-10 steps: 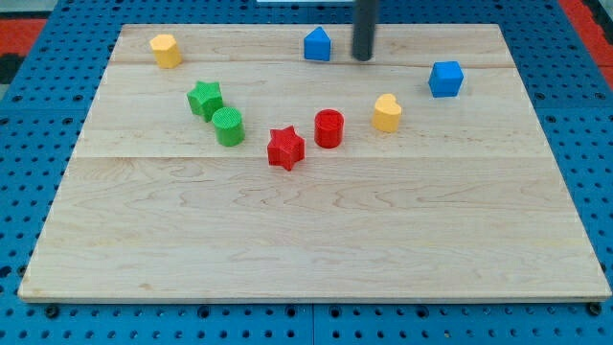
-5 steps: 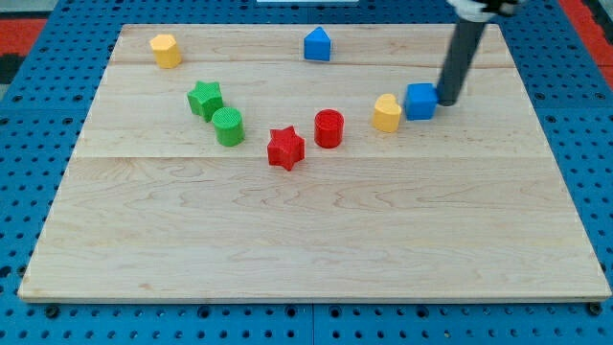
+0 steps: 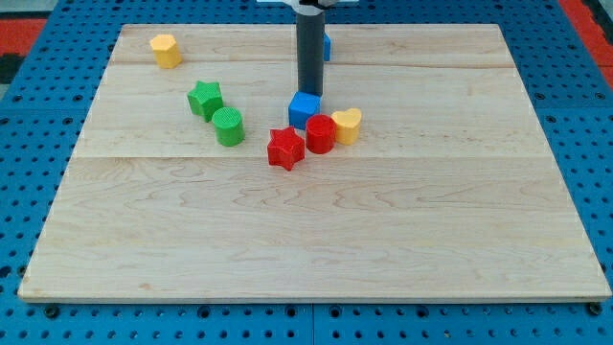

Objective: Push the blue cube into red star

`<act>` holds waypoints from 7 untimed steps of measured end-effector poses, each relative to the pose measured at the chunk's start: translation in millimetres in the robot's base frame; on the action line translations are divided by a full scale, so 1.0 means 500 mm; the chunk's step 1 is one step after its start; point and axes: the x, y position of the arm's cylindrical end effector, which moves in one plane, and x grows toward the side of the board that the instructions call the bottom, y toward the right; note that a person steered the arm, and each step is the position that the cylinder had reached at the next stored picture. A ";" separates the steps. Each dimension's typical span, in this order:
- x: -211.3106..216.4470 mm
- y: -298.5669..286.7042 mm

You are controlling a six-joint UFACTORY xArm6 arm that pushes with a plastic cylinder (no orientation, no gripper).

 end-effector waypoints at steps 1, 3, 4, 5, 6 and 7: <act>0.015 0.000; 0.021 -0.041; 0.079 -0.068; 0.139 -0.068; 0.178 -0.004; 0.178 0.093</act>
